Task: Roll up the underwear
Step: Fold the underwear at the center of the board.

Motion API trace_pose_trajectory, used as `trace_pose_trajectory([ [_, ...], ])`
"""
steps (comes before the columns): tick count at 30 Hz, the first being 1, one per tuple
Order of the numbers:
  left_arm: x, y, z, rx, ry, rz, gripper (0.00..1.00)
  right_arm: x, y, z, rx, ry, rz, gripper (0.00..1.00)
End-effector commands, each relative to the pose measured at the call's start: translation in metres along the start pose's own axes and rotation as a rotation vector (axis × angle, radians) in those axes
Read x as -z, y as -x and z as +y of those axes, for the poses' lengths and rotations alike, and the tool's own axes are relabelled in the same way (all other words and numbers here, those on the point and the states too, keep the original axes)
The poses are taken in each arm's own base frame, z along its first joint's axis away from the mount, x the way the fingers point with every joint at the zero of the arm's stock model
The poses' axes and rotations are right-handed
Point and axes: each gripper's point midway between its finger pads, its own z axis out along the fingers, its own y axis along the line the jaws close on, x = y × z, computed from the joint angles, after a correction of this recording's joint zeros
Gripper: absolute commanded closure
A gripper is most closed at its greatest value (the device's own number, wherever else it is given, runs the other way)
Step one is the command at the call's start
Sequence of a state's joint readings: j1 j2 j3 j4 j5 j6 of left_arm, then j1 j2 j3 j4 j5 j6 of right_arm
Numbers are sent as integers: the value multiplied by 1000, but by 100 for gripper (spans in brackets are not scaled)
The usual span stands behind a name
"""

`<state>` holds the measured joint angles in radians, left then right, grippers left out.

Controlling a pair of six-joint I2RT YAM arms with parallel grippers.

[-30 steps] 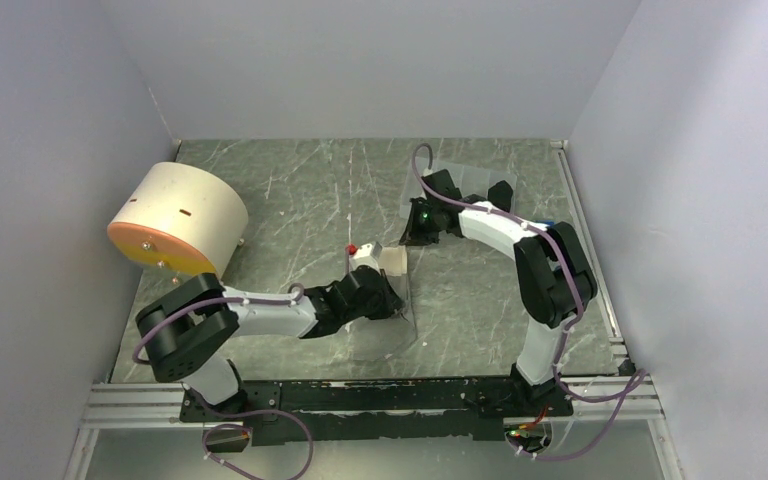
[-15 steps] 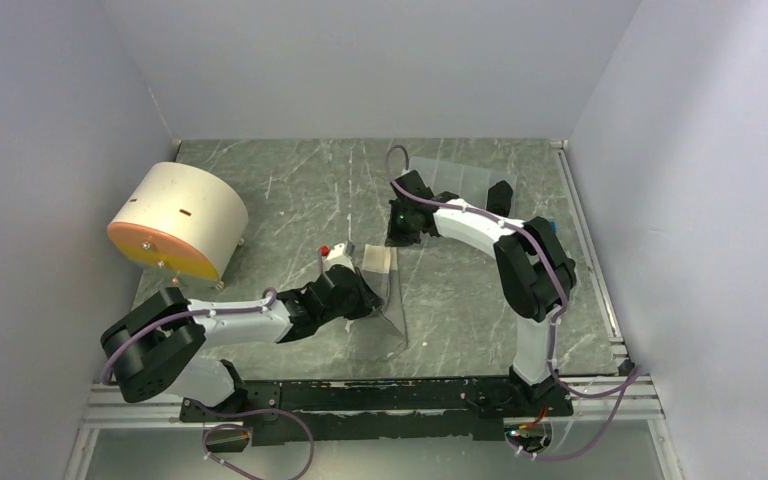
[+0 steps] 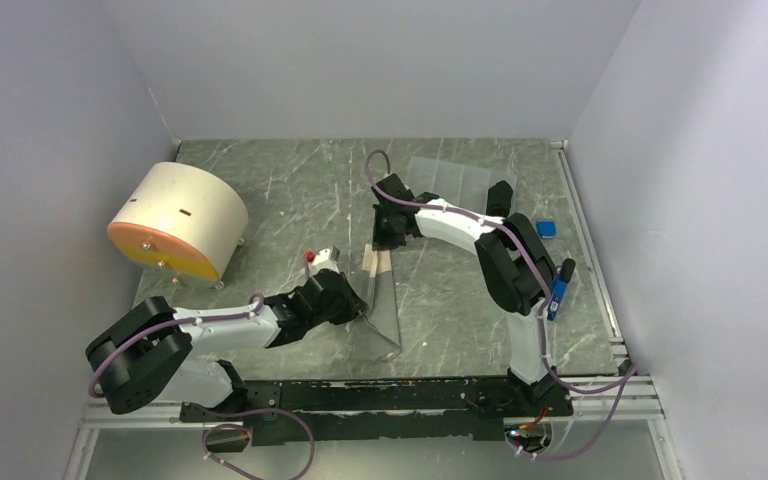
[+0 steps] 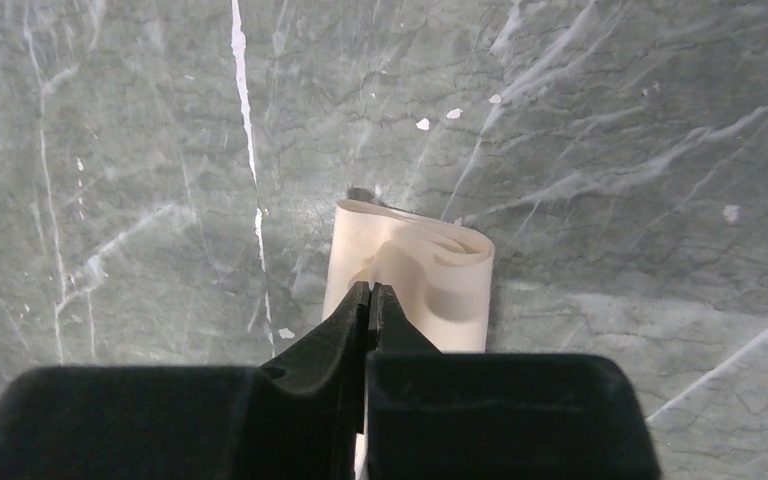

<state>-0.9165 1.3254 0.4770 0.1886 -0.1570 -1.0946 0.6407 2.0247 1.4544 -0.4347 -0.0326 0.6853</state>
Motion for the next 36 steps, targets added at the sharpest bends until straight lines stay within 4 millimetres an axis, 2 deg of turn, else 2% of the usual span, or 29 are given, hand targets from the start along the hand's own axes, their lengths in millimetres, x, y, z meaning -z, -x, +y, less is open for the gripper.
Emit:
trace_pose_trajectory([
  [1, 6, 7, 4, 6, 13, -27, 95, 1, 13, 8, -4, -5, -36, 97],
  [6, 4, 14, 9, -20, 32, -34, 95, -2, 18, 2, -9, -44, -61, 96],
  [11, 2, 20, 1, -62, 18, -35, 95, 1, 27, -4, -7, -91, -93, 96],
  [19, -10, 6, -1, -58, -3, 34, 95, 9, 33, -9, 14, -125, -126, 96],
  [26, -13, 0, 6, -30, 21, 50, 95, -2, 31, 2, 69, -109, -83, 92],
  [33, -9, 4, 9, -21, 45, 38, 95, -9, 26, 12, 128, -107, -45, 90],
  [36, -7, 7, 14, -24, 74, 28, 94, -9, 23, 19, 139, -69, -36, 86],
])
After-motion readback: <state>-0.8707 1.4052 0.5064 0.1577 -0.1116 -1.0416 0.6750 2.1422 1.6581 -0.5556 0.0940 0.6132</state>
